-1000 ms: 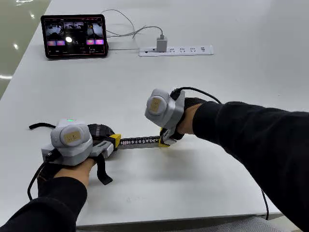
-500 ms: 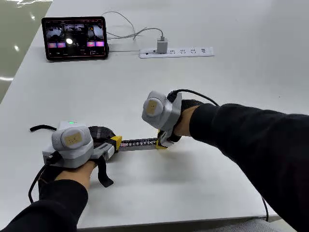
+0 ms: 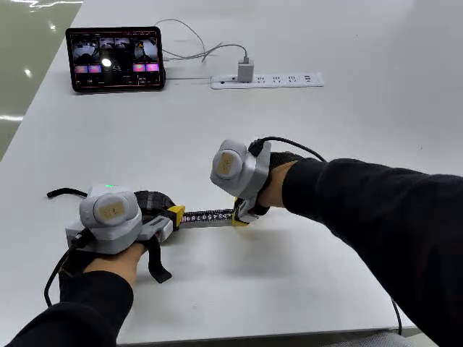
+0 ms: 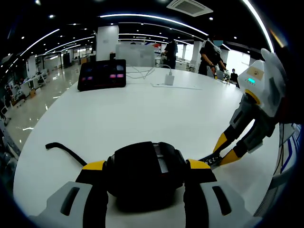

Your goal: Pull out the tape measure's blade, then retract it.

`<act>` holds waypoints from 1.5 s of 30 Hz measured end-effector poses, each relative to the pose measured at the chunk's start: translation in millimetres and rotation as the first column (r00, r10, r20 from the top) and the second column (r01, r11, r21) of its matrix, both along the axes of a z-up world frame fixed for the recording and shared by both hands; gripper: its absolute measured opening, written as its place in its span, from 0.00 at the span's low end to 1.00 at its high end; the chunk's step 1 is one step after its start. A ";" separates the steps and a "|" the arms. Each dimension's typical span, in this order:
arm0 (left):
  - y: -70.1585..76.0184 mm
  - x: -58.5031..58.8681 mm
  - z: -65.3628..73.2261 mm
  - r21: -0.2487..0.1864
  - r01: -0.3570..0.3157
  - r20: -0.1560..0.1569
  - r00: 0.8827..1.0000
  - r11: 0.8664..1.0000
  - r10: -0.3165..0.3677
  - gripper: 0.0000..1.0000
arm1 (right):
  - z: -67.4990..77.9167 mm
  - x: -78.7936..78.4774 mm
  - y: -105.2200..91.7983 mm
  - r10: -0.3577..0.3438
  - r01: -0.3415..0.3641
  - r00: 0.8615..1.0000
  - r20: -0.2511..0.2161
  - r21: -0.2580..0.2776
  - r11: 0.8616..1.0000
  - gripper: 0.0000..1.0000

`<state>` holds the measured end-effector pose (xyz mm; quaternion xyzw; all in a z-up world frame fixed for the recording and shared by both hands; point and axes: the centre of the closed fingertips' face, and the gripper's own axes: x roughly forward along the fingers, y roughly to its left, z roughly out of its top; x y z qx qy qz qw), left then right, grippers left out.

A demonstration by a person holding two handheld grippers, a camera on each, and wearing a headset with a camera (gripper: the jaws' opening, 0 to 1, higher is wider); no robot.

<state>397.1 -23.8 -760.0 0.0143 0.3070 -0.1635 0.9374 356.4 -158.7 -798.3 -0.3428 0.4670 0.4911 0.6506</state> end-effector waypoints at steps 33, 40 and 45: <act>-0.3 0.2 0.0 -0.006 -0.001 -0.004 1.000 1.000 0.001 0.60 | 1.5 1.9 15.6 0.000 0.000 1.000 0.003 0.036 0.999 0.09; -0.8 -0.6 0.8 -0.006 0.000 -0.006 1.000 1.000 0.000 0.59 | 1.9 2.3 19.0 -0.001 0.000 1.000 0.003 0.045 0.999 0.09; -0.8 -0.7 1.3 -0.011 -0.001 -0.004 1.000 1.000 0.001 0.59 | 1.9 2.8 21.6 0.004 -0.004 1.000 0.003 0.052 0.999 0.09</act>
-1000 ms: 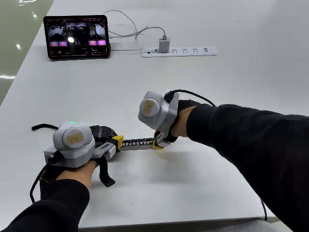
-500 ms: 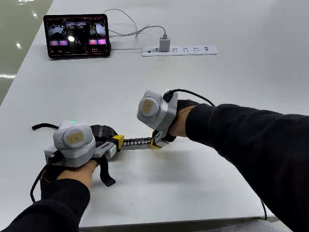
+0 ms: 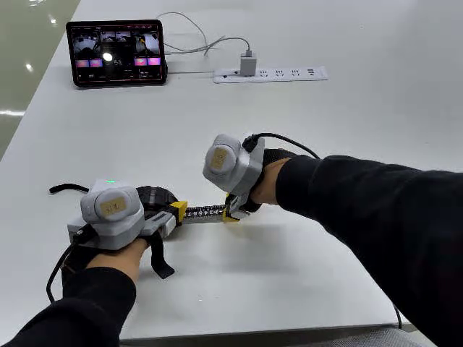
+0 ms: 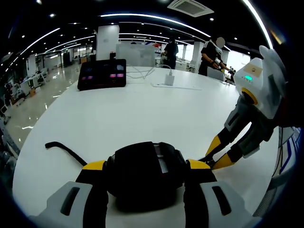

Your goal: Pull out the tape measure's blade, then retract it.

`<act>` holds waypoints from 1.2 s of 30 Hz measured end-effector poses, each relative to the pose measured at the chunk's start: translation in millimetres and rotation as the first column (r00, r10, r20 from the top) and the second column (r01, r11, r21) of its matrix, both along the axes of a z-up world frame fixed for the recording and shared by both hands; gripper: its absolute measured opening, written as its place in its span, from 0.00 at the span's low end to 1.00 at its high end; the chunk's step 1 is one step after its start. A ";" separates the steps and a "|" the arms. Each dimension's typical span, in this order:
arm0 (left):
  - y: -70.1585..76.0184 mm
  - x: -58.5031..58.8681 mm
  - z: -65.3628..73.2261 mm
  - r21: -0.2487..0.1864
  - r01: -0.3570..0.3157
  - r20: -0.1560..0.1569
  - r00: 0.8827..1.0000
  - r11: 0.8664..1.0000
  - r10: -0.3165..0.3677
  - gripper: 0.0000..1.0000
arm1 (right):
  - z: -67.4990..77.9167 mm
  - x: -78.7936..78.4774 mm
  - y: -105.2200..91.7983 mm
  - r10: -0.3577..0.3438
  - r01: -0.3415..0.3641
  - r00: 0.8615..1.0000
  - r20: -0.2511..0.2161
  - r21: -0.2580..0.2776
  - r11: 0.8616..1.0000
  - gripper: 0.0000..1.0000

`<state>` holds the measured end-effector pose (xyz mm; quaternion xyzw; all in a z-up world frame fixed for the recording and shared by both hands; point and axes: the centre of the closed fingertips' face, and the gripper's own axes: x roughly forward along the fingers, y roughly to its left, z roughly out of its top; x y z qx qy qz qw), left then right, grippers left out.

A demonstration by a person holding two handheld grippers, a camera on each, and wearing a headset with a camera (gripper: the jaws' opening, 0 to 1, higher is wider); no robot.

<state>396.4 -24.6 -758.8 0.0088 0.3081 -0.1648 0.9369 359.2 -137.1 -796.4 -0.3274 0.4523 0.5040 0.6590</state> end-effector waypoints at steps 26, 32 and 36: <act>1.4 -1.5 1.4 -0.025 -0.002 -0.008 1.000 1.000 0.002 0.59 | 1.3 2.8 12.9 -0.009 0.010 1.000 -0.014 0.063 0.998 0.09; 1.7 -0.1 0.6 -0.028 -0.001 -0.011 1.000 1.000 0.001 0.59 | 1.6 4.2 17.7 -0.013 0.014 1.000 -0.014 0.075 0.997 0.09; 1.5 -0.2 0.5 -0.028 -0.003 -0.011 1.000 1.000 0.003 0.59 | 1.8 4.2 20.5 -0.013 0.013 1.000 -0.010 0.079 0.997 0.09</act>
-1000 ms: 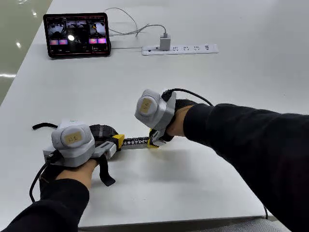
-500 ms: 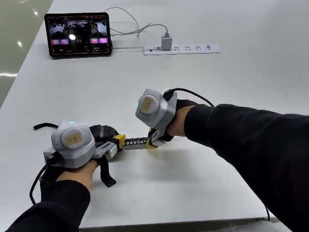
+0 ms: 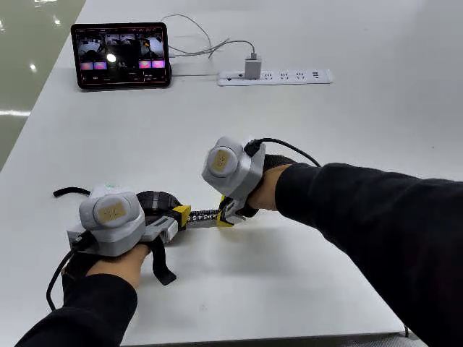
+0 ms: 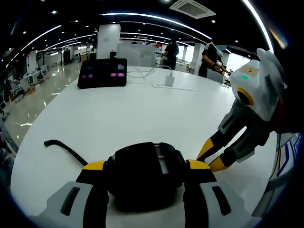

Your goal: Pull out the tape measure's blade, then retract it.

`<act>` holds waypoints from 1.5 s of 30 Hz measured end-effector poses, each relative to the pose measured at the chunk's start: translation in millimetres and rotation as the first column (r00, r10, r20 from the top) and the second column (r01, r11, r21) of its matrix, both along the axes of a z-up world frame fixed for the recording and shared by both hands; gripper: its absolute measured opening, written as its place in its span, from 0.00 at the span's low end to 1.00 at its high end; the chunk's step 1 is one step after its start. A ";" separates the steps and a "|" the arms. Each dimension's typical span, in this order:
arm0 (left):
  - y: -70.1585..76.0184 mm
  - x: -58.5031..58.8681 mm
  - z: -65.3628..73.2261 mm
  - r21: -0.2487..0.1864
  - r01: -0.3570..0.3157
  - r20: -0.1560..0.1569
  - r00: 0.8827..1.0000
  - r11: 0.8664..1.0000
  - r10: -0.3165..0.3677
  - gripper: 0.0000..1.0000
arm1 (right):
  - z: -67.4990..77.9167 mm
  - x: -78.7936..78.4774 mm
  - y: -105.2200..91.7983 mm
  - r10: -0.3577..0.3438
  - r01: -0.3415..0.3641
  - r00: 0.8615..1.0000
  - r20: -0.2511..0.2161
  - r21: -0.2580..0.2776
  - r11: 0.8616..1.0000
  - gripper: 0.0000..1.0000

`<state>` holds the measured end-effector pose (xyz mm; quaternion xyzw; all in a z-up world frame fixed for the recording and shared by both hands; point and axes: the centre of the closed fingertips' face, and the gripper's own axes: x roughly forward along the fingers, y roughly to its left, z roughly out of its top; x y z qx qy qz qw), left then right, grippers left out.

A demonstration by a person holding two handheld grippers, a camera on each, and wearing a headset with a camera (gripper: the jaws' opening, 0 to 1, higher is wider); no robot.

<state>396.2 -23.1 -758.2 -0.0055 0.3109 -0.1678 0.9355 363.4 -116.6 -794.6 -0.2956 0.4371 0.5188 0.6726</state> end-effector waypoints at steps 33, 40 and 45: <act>1.6 0.9 -0.2 -0.016 -0.003 -0.005 1.000 1.000 0.003 0.59 | 1.2 2.0 23.4 -0.016 0.013 1.000 0.025 0.089 0.996 0.09; 1.6 0.7 0.5 -0.019 -0.002 -0.008 1.000 1.000 0.002 0.59 | 1.7 2.1 30.1 -0.024 0.020 0.999 0.028 0.138 0.990 0.09; 1.5 0.5 0.8 -0.020 -0.002 -0.009 1.000 1.000 0.002 0.59 | 1.9 2.6 35.1 -0.018 0.013 0.999 0.030 0.143 0.990 0.09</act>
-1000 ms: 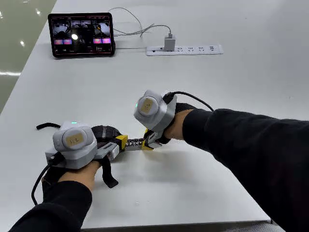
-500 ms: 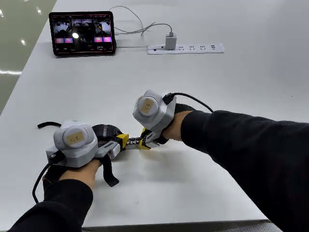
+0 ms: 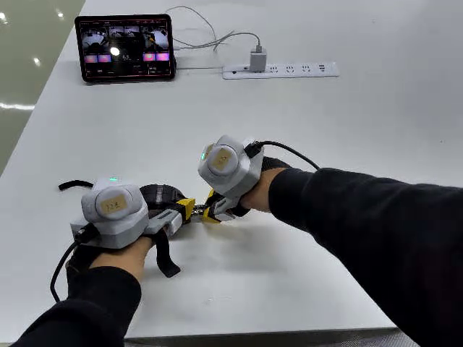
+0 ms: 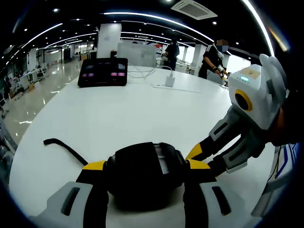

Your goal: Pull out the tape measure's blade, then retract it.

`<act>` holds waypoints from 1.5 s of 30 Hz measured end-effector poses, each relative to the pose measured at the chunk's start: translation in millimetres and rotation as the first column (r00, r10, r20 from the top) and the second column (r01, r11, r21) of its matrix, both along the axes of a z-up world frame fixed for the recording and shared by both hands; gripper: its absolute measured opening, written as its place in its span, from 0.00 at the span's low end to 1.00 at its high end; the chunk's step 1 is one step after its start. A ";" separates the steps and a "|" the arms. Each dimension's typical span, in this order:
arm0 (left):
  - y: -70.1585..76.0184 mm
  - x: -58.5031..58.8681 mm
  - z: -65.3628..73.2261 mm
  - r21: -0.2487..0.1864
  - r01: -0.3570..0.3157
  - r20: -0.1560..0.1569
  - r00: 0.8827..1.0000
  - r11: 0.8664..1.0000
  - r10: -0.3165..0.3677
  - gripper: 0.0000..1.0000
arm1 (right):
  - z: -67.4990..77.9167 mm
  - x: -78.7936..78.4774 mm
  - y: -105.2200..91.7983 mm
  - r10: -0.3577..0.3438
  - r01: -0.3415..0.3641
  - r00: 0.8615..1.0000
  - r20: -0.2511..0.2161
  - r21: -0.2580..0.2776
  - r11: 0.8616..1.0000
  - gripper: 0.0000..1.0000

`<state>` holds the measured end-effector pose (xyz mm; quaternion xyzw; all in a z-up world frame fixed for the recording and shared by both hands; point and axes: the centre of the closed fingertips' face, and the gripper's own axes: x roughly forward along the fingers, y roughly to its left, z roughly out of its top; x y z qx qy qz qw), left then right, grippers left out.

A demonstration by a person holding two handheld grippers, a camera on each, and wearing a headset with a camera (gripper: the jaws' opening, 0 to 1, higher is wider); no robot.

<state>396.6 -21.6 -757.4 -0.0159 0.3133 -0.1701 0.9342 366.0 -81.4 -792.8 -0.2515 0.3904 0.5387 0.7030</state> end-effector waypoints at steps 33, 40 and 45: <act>-0.7 0.3 -0.5 -0.005 0.001 -0.001 1.000 1.000 -0.001 0.59 | -2.7 1.6 16.8 0.014 -0.015 1.000 0.013 0.034 0.999 0.09; -0.6 0.7 -1.0 -0.006 0.003 0.000 1.000 1.000 -0.003 0.59 | -2.0 1.3 16.8 0.027 -0.028 1.000 0.013 0.038 0.999 0.10; -0.7 0.2 -0.6 -0.004 0.004 0.002 1.000 1.000 -0.004 0.59 | -1.8 1.3 17.1 0.039 -0.040 0.999 0.026 0.039 0.998 0.10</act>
